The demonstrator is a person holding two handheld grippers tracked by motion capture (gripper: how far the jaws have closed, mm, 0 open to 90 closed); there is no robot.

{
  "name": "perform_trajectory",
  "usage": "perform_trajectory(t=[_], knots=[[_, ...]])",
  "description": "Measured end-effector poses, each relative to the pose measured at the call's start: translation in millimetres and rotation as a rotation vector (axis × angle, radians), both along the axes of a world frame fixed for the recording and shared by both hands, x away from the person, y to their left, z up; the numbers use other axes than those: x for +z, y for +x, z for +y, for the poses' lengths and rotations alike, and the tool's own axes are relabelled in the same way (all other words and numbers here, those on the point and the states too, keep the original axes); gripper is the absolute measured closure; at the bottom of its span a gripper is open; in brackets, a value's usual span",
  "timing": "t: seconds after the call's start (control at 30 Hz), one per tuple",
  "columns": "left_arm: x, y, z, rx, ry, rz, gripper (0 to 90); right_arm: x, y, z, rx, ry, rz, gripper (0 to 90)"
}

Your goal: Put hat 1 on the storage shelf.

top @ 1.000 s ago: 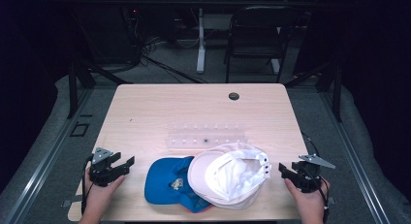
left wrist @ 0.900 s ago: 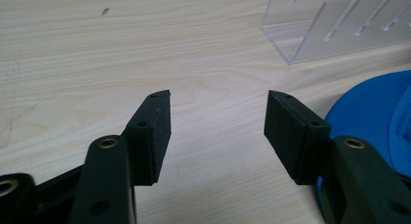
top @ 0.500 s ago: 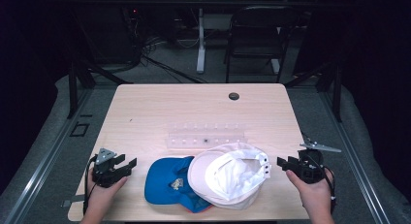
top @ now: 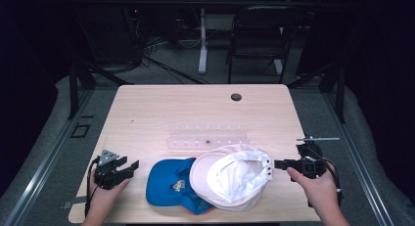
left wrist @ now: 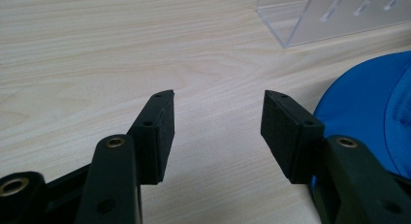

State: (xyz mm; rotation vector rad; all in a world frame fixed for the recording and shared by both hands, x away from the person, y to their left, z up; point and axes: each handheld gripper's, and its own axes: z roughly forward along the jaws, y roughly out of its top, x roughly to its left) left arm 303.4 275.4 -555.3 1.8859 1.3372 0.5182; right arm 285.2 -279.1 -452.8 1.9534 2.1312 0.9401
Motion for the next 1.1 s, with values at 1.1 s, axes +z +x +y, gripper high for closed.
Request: perform_trajectory(t=[1.1], knots=[[-1.6, 0.9, -0.1, -0.002, 0.002, 0.012, 46.9, -30.5, 26.6, 26.5, -0.022, 0.084, 0.279, 75.6]])
